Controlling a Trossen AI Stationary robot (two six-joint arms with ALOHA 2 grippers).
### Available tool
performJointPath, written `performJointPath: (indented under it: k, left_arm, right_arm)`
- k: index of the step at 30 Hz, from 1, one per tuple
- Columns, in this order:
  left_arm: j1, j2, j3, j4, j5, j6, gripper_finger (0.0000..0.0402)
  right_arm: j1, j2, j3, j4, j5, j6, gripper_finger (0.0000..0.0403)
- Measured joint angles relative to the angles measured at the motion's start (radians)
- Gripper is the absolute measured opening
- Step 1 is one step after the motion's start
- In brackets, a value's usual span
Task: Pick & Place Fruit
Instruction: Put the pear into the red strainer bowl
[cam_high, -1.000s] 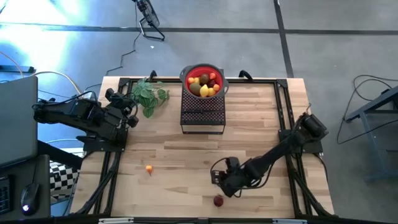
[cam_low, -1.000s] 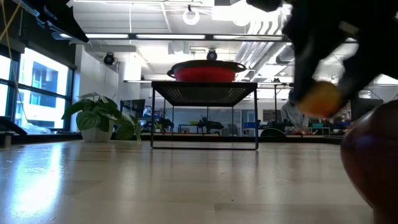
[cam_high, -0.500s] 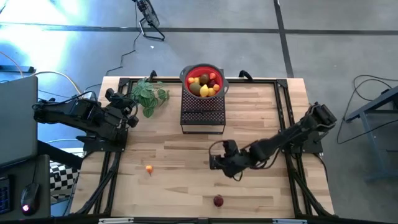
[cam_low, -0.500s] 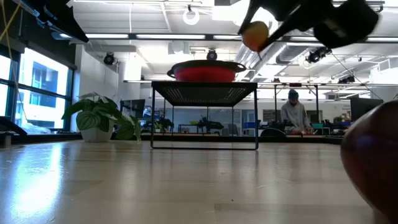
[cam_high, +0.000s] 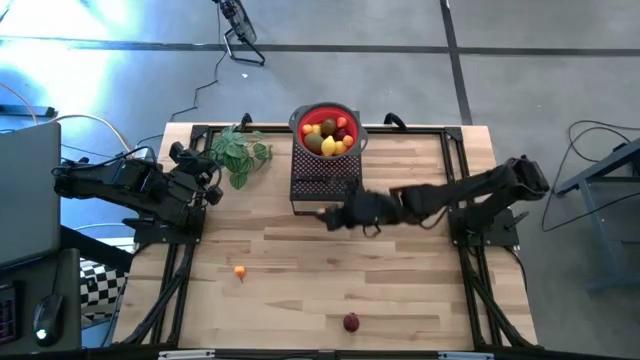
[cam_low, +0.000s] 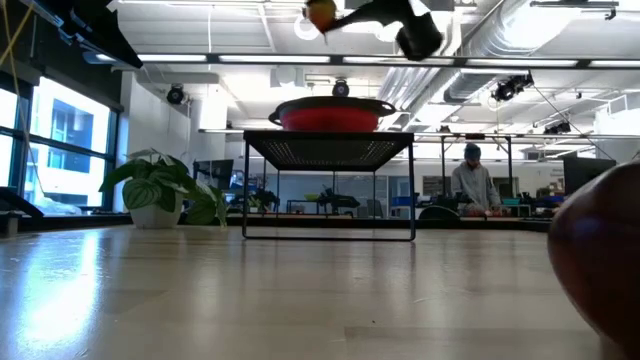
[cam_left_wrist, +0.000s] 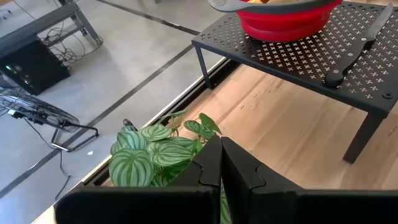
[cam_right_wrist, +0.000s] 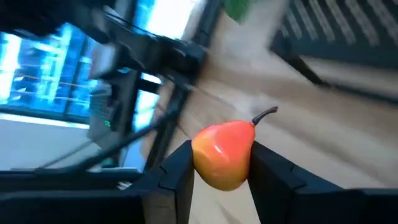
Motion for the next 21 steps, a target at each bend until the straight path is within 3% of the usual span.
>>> performJointPath:
  k: [5, 21]
  left_arm:
    - [0.0, 0.0, 0.0, 0.0, 0.0, -0.015, 0.0]
    - [0.0, 0.0, 0.0, 0.0, 0.001, -0.028, 0.0]
  right_arm:
    - [-0.108, -0.014, 0.0, 0.094, -0.088, -0.151, 0.0119]
    - [-0.42, -0.014, 0.0, 0.379, -0.319, -0.392, 0.0118]
